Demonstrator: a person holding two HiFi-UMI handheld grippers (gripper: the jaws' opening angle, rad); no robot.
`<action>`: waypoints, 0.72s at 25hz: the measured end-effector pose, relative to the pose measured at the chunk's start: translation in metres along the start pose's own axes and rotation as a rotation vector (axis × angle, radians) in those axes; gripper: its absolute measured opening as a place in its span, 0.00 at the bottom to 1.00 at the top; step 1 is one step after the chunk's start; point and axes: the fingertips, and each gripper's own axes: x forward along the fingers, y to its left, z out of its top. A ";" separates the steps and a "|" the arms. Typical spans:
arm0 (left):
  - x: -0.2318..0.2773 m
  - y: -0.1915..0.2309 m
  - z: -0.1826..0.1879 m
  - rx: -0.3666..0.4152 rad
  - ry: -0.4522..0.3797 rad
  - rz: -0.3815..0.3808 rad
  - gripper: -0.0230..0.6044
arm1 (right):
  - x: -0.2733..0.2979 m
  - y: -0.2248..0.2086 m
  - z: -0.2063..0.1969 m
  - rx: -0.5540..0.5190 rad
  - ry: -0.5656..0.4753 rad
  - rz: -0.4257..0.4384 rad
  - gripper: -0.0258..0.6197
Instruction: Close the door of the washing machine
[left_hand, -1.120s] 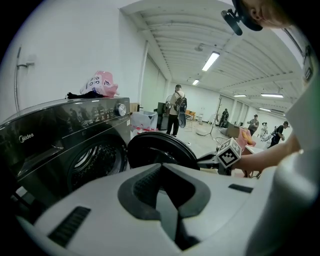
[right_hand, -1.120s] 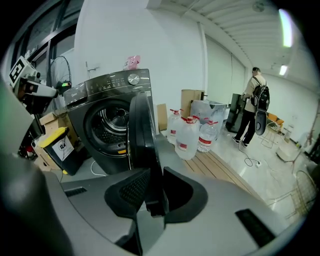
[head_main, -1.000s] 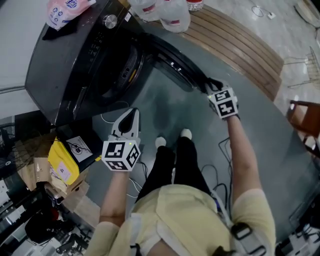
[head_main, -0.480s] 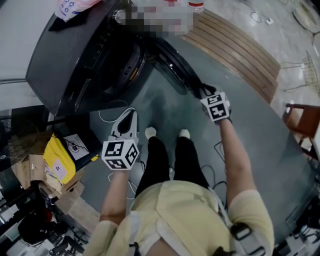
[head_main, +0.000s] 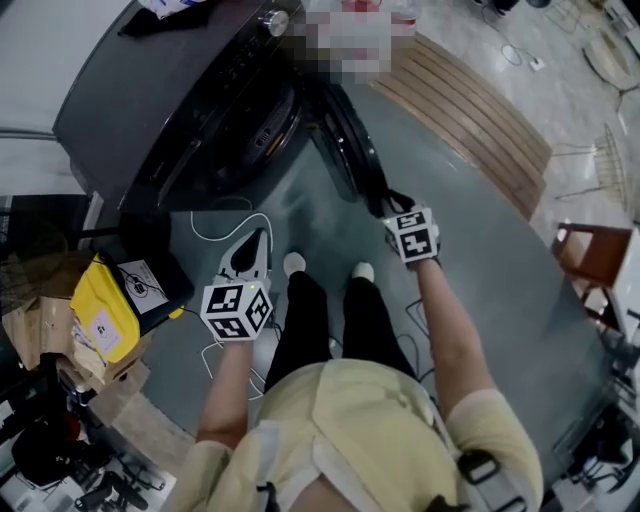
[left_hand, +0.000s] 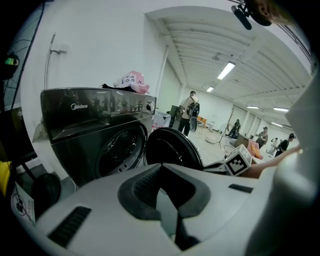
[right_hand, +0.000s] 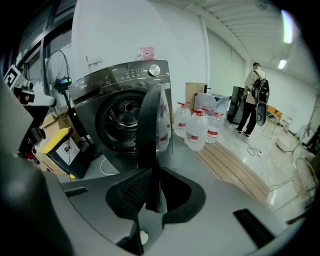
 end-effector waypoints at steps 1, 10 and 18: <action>-0.002 0.007 -0.003 -0.014 -0.001 0.005 0.04 | 0.001 0.008 -0.001 0.011 0.006 -0.002 0.12; -0.023 0.064 -0.023 -0.110 -0.003 0.048 0.04 | 0.018 0.089 0.007 0.067 0.059 0.028 0.13; -0.039 0.096 -0.041 -0.184 -0.002 0.090 0.04 | 0.042 0.155 0.022 0.069 0.085 0.092 0.15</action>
